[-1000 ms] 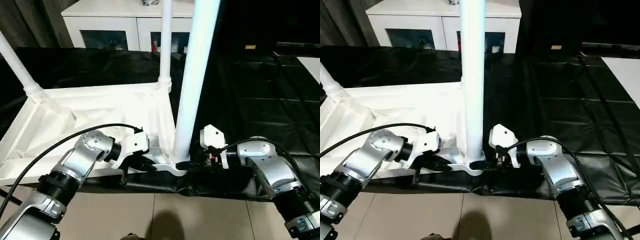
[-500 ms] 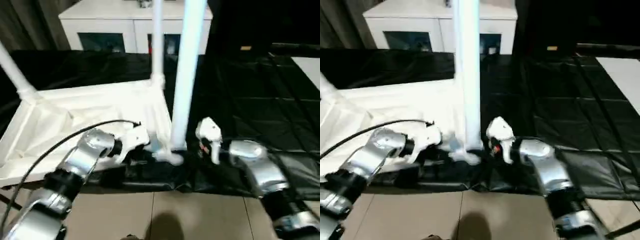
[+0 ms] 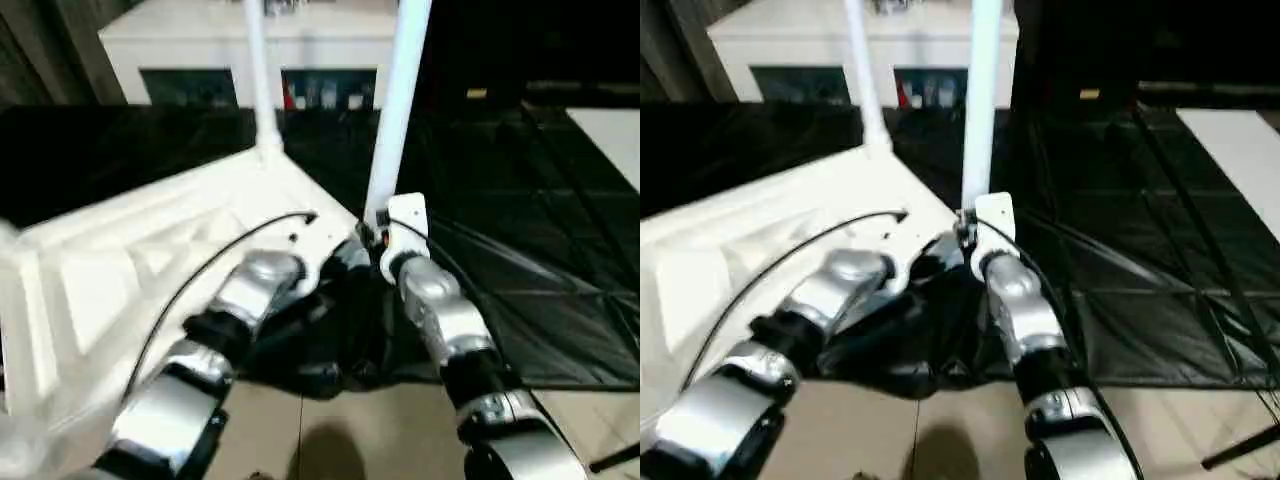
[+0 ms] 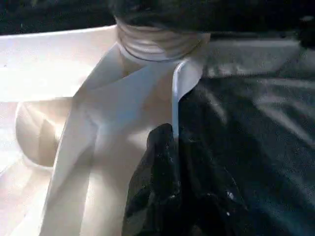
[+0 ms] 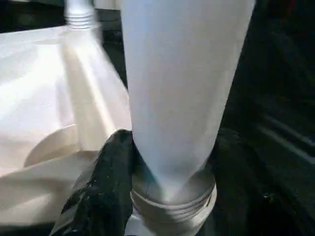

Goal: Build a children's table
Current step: Rotate leg to tighten

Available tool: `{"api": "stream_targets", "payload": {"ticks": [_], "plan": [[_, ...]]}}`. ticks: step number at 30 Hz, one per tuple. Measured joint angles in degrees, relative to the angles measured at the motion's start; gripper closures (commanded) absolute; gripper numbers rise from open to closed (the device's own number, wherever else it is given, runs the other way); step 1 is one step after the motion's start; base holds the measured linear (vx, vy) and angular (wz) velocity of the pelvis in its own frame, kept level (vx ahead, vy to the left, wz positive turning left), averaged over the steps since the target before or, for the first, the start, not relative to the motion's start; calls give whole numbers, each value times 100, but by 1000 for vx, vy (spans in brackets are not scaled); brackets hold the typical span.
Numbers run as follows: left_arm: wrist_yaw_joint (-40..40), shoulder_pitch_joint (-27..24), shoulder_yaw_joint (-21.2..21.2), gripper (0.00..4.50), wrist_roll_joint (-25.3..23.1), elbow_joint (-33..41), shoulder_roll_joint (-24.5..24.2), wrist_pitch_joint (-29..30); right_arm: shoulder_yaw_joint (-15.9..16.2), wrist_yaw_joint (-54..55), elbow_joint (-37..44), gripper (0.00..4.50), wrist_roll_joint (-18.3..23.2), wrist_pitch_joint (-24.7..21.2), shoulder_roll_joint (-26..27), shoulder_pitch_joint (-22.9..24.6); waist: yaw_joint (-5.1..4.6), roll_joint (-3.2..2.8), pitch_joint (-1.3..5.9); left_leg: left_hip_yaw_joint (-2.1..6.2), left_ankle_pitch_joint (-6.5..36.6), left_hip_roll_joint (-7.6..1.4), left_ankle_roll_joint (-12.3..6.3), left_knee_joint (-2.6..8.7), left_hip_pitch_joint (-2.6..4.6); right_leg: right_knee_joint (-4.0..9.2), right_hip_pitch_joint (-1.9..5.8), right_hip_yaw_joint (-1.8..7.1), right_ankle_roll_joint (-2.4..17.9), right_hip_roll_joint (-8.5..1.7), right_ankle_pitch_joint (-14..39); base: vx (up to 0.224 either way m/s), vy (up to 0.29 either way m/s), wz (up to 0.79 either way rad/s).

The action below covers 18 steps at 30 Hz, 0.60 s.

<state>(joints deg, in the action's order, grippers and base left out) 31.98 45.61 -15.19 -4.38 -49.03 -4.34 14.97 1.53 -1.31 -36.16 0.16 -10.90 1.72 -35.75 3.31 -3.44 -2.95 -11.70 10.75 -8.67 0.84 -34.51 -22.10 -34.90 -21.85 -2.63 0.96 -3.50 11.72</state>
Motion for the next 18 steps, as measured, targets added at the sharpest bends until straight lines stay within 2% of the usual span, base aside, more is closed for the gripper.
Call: {"api": "stream_targets", "payload": {"ticks": [1, 2, 4, 10, 12, 14, 18], "plan": [[0, 0, 17, 450, 2, -1, -3, -19, -16, -36, -29, 249, 17, 33, -4, -25, 3, 0, 0, 0, 0, 0, 0, 1, -3, 0, -3, -1, -3, 0, 2, 0, 0, 0], [8, 0, 19, 450, 0, 0, -7, -32, -50, -92, -33, 216, 34, 53, -4, -27, 7, 0, 0, 1, 0, -1, 0, 2, -4, 0, -4, -2, -9, 0, 5, 0, 0, 0], [112, -5, 4, 450, -19, 25, -69, -88, -110, -354, -33, 181, 130, 117, -63, -20, 10, 0, -1, 1, 0, -2, -1, 4, -9, 0, -10, -3, -14, 0, 8, 0, 0, 0], [451, -105, -53, 450, -36, 180, -262, -190, -38, -1122, -51, 136, 206, 249, -381, 19, -12, 1, -5, 1, -1, -4, -2, 4, -16, -2, -19, -3, -14, 2, 8, 0, 0, 0], [783, -288, -124, 450, -27, 450, -450, -281, 131, -1819, -11, 136, 273, 237, -700, 46, -2, 1, -5, 1, -1, -5, -2, 4, -16, -2, -19, -4, -17, 2, 11, 0, 0, 0], [1036, -394, -151, 450, 2, 614, -580, -307, 138, -2385, 60, 136, 381, 160, -934, 115, 14, 1, -5, 1, -1, -6, -2, 4, -17, -2, -18, -7, -18, 2, 11, 0, 0, 0], [1955, -848, -245, 450, 190, 1221, -1078, -538, 559, -4383, 902, 136, 716, 143, -1917, 730, 107, -3, -5, 1, -6, -10, -15, 3, -18, 0, -14, -11, -21, 2, 19, 0, 0, 0]]}}
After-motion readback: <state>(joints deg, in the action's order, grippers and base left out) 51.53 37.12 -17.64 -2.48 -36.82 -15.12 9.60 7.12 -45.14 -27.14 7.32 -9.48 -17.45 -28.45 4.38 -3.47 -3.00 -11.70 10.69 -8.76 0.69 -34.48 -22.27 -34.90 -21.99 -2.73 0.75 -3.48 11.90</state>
